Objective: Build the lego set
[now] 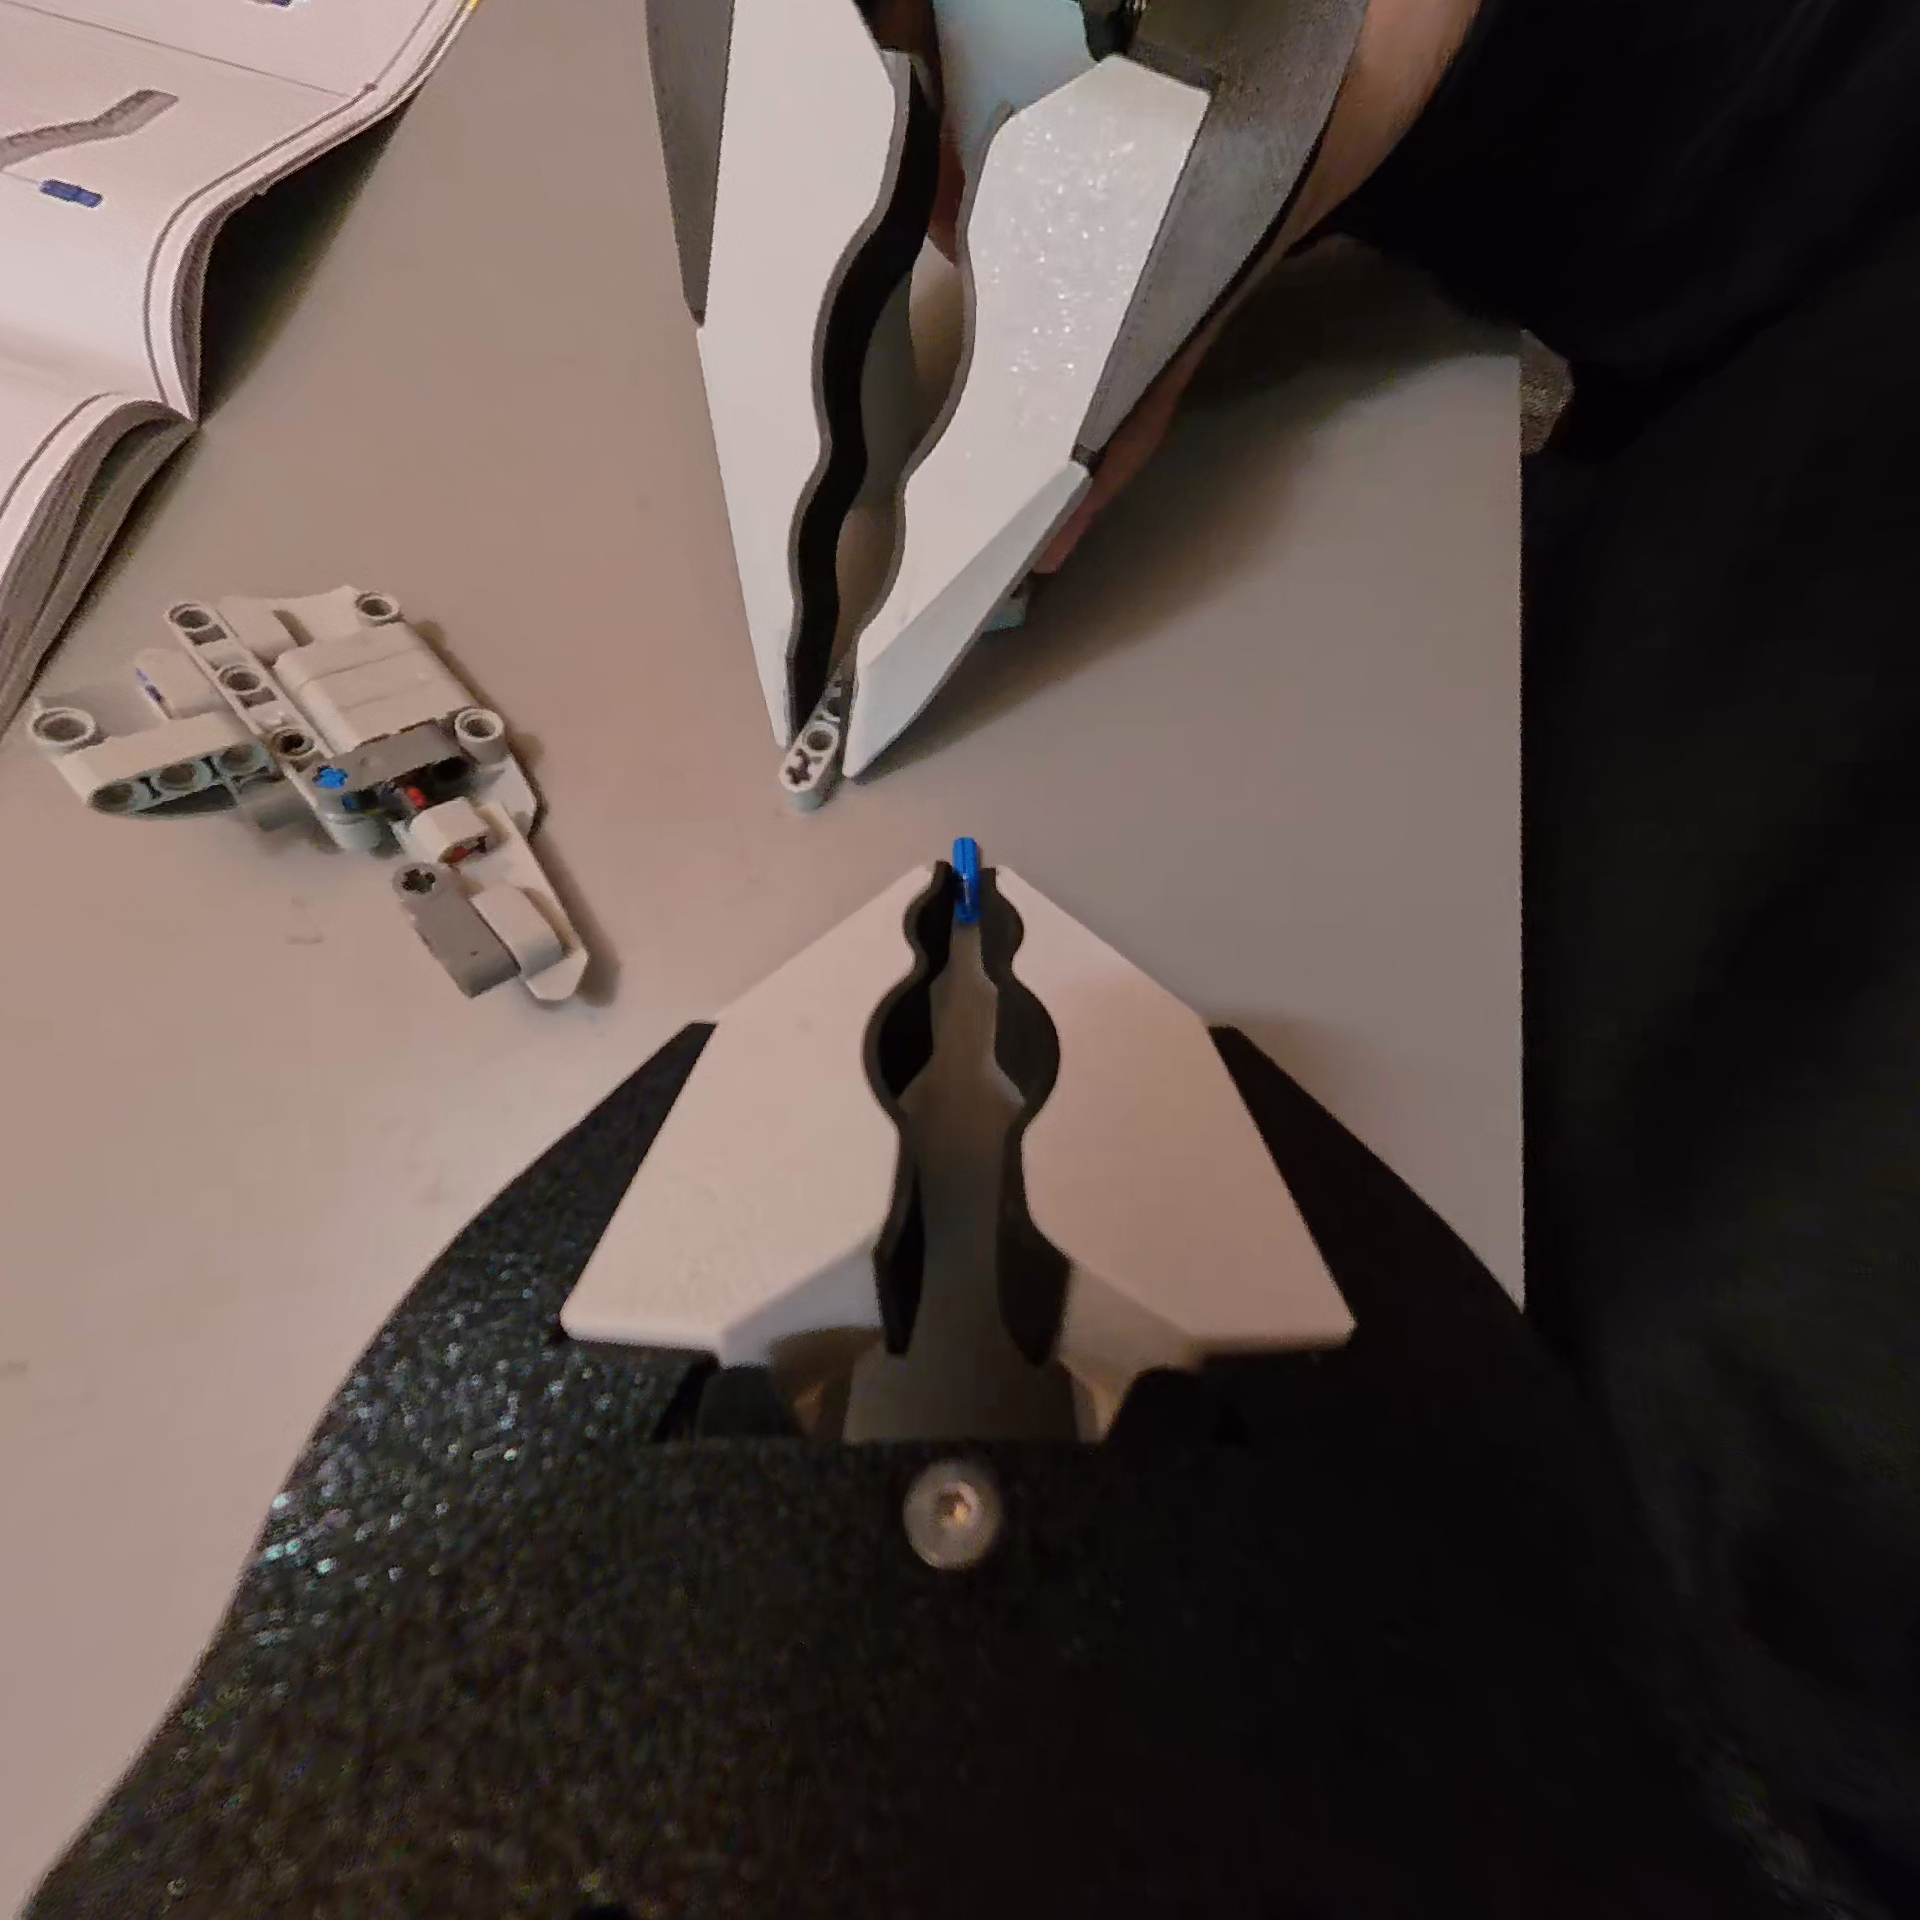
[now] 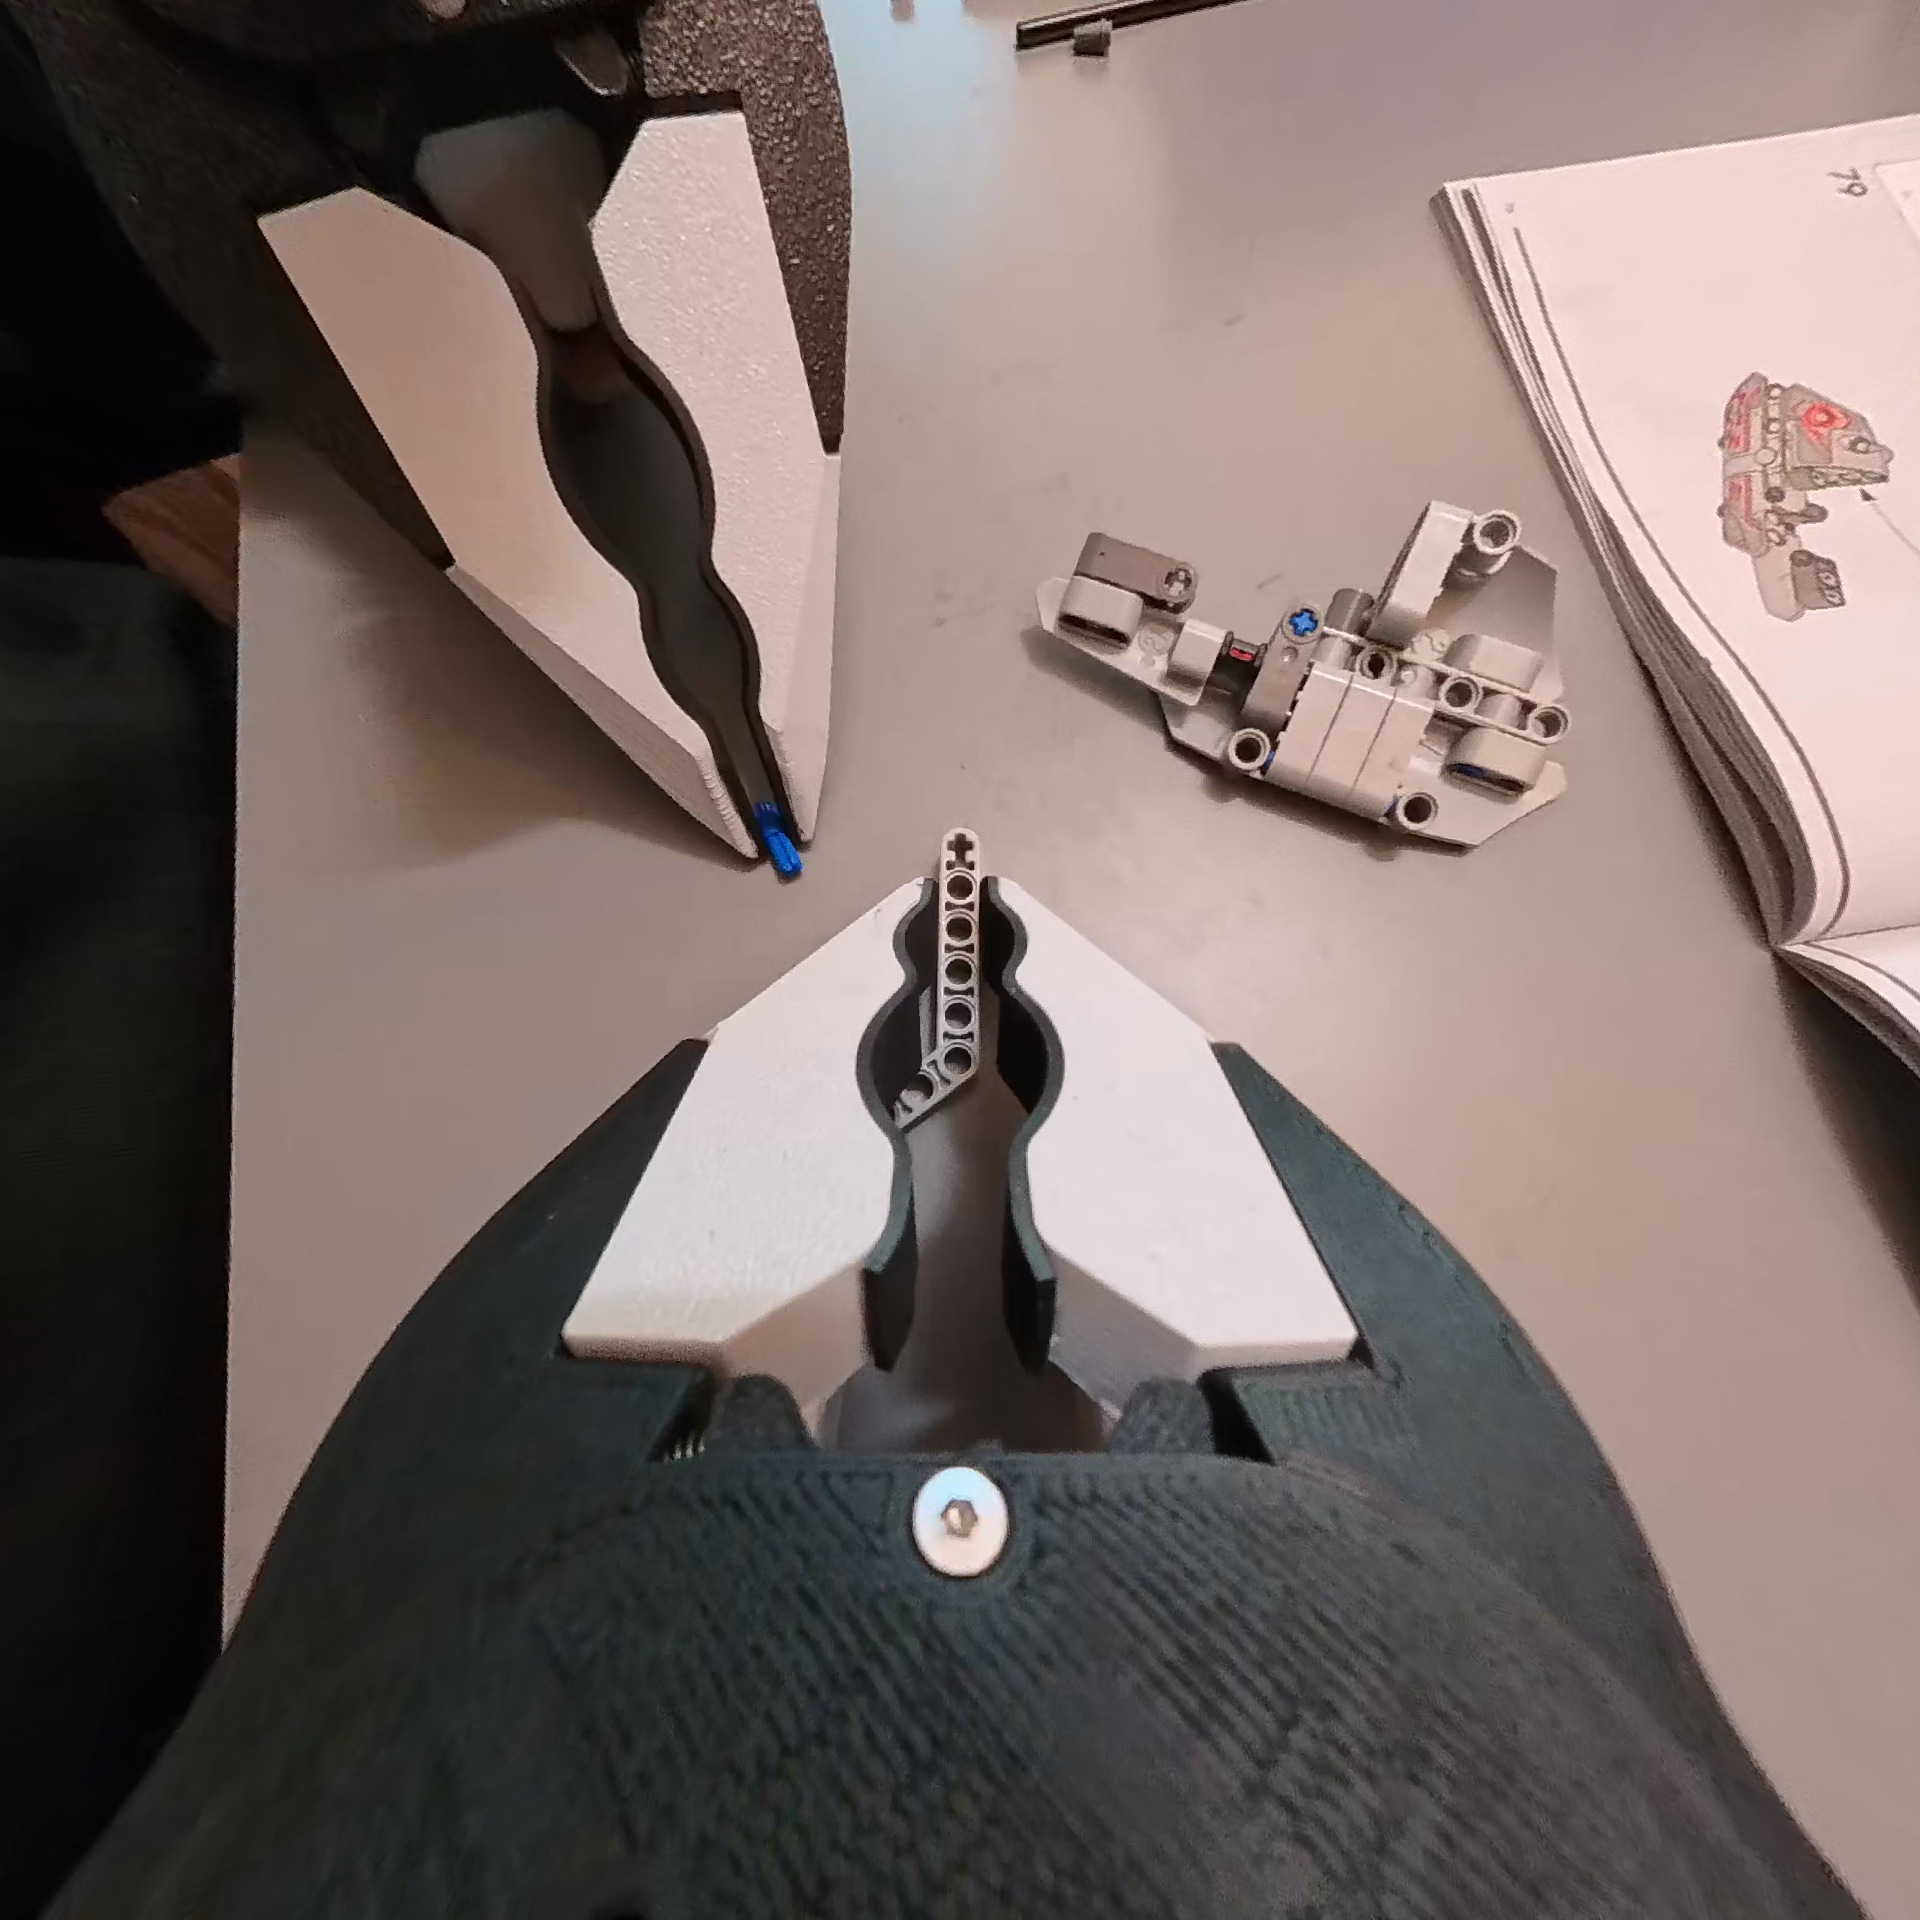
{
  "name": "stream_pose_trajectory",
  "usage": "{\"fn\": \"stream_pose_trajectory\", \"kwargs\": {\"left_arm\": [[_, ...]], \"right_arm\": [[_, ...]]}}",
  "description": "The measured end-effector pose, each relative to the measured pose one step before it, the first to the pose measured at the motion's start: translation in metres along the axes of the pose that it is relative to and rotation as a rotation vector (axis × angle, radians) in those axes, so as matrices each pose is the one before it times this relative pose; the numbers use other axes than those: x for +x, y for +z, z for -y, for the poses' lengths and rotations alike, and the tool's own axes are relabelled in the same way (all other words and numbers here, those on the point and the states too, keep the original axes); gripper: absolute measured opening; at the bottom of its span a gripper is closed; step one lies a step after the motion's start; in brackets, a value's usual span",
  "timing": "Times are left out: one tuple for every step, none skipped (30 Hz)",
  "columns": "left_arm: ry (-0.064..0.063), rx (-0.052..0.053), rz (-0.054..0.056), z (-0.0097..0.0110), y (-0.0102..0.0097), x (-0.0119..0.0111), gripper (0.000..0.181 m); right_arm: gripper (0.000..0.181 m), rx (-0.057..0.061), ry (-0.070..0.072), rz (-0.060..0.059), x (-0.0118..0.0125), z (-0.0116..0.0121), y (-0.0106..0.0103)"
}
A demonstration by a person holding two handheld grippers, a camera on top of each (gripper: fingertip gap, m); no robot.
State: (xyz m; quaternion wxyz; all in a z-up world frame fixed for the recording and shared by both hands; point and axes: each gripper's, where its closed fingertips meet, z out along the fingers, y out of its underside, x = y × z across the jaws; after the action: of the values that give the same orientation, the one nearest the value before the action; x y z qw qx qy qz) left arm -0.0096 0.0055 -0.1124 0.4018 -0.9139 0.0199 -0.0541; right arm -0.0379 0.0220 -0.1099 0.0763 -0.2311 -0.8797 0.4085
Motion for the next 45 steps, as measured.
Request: {"fn": "stream_pose_trajectory", "kwargs": {"left_arm": [[0.0023, 0.0016, 0.0073, -0.00018, -0.00058, -0.00080, 0.002], [0.0034, 0.0061, 0.0035, 0.00029, -0.00122, -0.00055, 0.002], [0.0030, 0.0188, 0.0048, 0.00190, -0.00228, -0.00131, 0.002], [-0.0027, 0.0336, 0.0083, 0.00385, -0.00348, -0.00233, 0.001], [-0.0100, 0.0426, -0.0019, 0.00492, -0.00434, -0.00163, 0.001], [-0.0142, 0.0536, 0.0037, 0.00634, -0.00528, -0.00301, 0.001], [-0.0139, 0.0672, 0.0159, 0.00828, -0.00644, -0.00517, 0.002], [-0.0107, 0.0767, 0.0041, 0.00972, -0.00705, -0.00356, 0.002], [-0.0116, 0.0871, -0.0022, 0.01138, -0.00709, -0.00280, 0.002], [-0.0186, 0.0917, 0.0005, 0.01256, -0.00601, -0.00373, 0.002], [-0.0233, 0.0743, -0.0090, 0.01061, -0.00356, -0.00288, 0.002], [-0.0146, 0.0671, -0.0141, 0.01013, -0.00153, -0.00226, 0.002], [-0.0154, 0.0574, -0.0104, 0.00927, 0.00026, -0.00314, 0.002], [-0.0195, 0.0453, -0.0190, 0.00872, 0.00161, -0.00224, 0.002], [-0.0097, 0.0437, -0.0311, 0.00913, 0.00242, 0.00014, 0.002], [0.0032, 0.0371, -0.0127, 0.00755, 0.00247, -0.00162, 0.002], [0.0090, 0.0099, -0.0130, 0.00250, 0.00226, -0.00178, 0.002], [0.0082, 0.0011, -0.0076, -0.00013, 0.00147, -0.00227, 0.002], [0.0096, 0.0091, -0.0005, 0.00003, 0.00029, -0.00194, 0.002], [0.0097, 0.0112, -0.0083, -0.00001, -0.00024, 0.00070, 0.002], [0.0066, -0.0021, -0.0021, -0.00156, -0.00017, 0.00134, 0.002], [0.0236, -0.0195, 0.0059, -0.00343, 0.00007, 0.00169, 0.001], [0.0381, -0.0296, 0.0082, -0.00403, 0.00041, 0.00244, 0.002], [0.0285, -0.0340, 0.0132, -0.00369, 0.00097, 0.00161, 0.002], [0.0183, -0.0295, 0.0093, -0.00252, 0.00127, 0.00132, 0.002], [0.0147, -0.0150, 0.0059, -0.00021, 0.00116, 0.00106, 0.002], [0.0126, -0.0107, 0.0061, 0.00025, 0.00049, 0.00073, 0.001], [0.0145, -0.0224, 0.0017, -0.00181, -0.00021, 0.00066, 0.002], [0.0066, -0.0118, 0.0030, -0.00056, -0.00104, -0.00007, 0.002], [0.0006, 0.0006, 0.0054, 0.00119, -0.00143, -0.00059, 0.002], [-0.0009, 0.0051, 0.0034, 0.00179, -0.00152, -0.00039, 0.002], [-0.0004, 0.0010, 0.0074, 0.00116, -0.00130, -0.00102, 0.002], [-0.0038, -0.0124, 0.0101, -0.00123, -0.00086, -0.00184, 0.002], [0.0009, -0.0145, 0.0095, -0.00208, -0.00044, -0.00161, 0.002], [0.0049, -0.0020, -0.0007, -0.00062, -0.00050, 0.00006, 0.002], [-0.0004, 0.0108, -0.0090, 0.00091, -0.00050, 0.00134, 0.001], [-0.0059, 0.0082, -0.0010, 0.00044, -0.00071, -0.00010, 0.002], [-0.0031, 0.0024, 0.0022, -0.00044, -0.00090, -0.00064, 0.002], [0.0020, 0.0024, -0.0020, -0.00035, -0.00099, 0.00028, 0.002], [0.0011, 0.0067, -0.0005, 0.00035, -0.00089, 0.00015, 0.002], [-0.0067, 0.0077, -0.0040, 0.00062, -0.00057, 0.00038, 0.001], [-0.0016, 0.0022, -0.0043, -0.00029, -0.00003, 0.00031, 0.001], [0.0008, 0.0049, 0.0014, -0.00013, 0.00018, -0.00025, 0.001], [-0.0065, 0.0068, -0.0020, 0.00044, -0.00014, -0.00004, 0.001], [-0.0062, 0.0047, -0.0011, 0.00045, -0.00061, -0.00036, 0.001]], "right_arm": [[0.006, 0.0006, 0.0029, 0.0084, -0.00006, 0.00054, 0.00029], [0.006, 0.0003, 0.0032, 0.0017, 0.00055, 0.00036, 0.00030], [0.006, 0.0004, 0.0002, 0.0031, -0.00006, 0.00021, 0.00002], [0.006, -0.0015, -0.0038, 0.0020, -0.00006, 0.00000, 0.00014], [0.006, -0.0017, -0.0048, 0.0017, -0.00022, -0.00006, -0.00004], [0.006, -0.0022, -0.0026, 0.0006, 0.00018, -0.00020, -0.00019], [0.006, 0.0047, 0.0033, -0.0181, 0.00285, 0.00051, -0.00082], [0.006, 0.0367, -0.0050, -0.0387, 0.00543, 0.00517, -0.00313], [0.006, 0.0831, -0.0010, 0.0019, 0.00013, 0.01217, -0.00575], [0.006, 0.1256, 0.0187, 0.0391, -0.00358, 0.01914, -0.00785], [0.006, 0.1396, 0.0229, 0.0149, 0.00074, 0.02144, -0.00833], [0.006, 0.1145, 0.0062, 0.0217, 0.00011, 0.01780, -0.00641], [0.006, 0.0798, 0.0017, 0.0321, -0.00067, 0.01280, -0.00310], [0.006, 0.0605, -0.0009, -0.0159, 0.00695, 0.00994, -0.00118], [0.006, 0.0345, -0.0038, 0.0112, 0.00376, 0.00630, 0.00085], [0.006, 0.0274, 0.0087, 0.0566, -0.00244, 0.00573, 0.00185], [0.006, 0.0450, 0.0061, 0.0172, 0.00185, 0.00870, 0.00119], [0.006, 0.0334, 0.0082, 0.0153, 0.00123, 0.00737, 0.00086], [0.006, 0.0293, 0.0036, 0.0377, -0.00318, 0.00575, 0.00060], [0.005, 0.0407, -0.0100, 0.0008, -0.00007, 0.00493, -0.00056], [0.006, 0.0208, -0.0121, 0.0040, -0.00181, 0.00054, -0.00109], [0.005, 0.0017, -0.0067, 0.0295, -0.00558, -0.00169, -0.00118], [0.005, 0.0064, -0.0062, 0.0064, -0.00227, -0.00053, -0.00102], [0.005, -0.0011, 0.0022, 0.0102, -0.00177, -0.00196, -0.00031], [0.005, -0.0146, 0.0213, 0.0236, -0.00235, -0.00459, 0.00082], [0.005, -0.0083, 0.0221, 0.0091, -0.00021, -0.00420, 0.00152], [0.005, -0.0012, 0.0258, 0.0067, -0.00059, -0.00358, 0.00192], [0.006, -0.0103, 0.0405, 0.0267, -0.00316, -0.00467, 0.00144], [0.005, 0.0160, 0.0305, 0.0053, -0.00007, 0.00147, -0.00022], [0.005, 0.0196, 0.0140, -0.0067, 0.00184, 0.00328, -0.00102], [0.005, 0.0163, 0.0201, 0.0066, 0.00032, 0.00266, -0.00074], [0.005, 0.0071, 0.0287, 0.0052, 0.00098, 0.00042, -0.00011], [0.005, -0.0019, 0.0197, -0.0151, 0.00374, -0.00144, 0.00031], [0.005, -0.0058, 0.0045, 0.0020, -0.00010, -0.00150, 0.00095], [0.005, -0.0062, -0.0097, 0.0049, -0.00178, -0.00085, 0.00180], [0.005, -0.0157, -0.0186, -0.0223, 0.00209, -0.00266, 0.00189], [0.005, -0.0185, -0.0130, -0.0130, 0.00101, -0.00235, 0.00216], [0.005, 0.0013, -0.0209, -0.0091, -0.00007, 0.00007, 0.00137], [0.005, -0.0044, -0.0100, -0.0121, 0.00069, -0.00063, 0.00098], [0.005, -0.0065, -0.0087, -0.0023, -0.00045, -0.00092, 0.00079], [0.005, -0.0029, -0.0075, -0.0064, 0.00021, -0.00035, 0.00036], [0.005, -0.0021, -0.0064, -0.0054, 0.00013, -0.00030, 0.00032], [0.005, -0.0022, 0.0002, 0.0029, -0.00043, -0.00030, -0.00015], [0.005, -0.0016, 0.0036, -0.0021, 0.00055, -0.00017, -0.00050], [0.005, -0.0010, -0.0001, -0.0003, 0.00007, -0.00006, -0.00057]]}}
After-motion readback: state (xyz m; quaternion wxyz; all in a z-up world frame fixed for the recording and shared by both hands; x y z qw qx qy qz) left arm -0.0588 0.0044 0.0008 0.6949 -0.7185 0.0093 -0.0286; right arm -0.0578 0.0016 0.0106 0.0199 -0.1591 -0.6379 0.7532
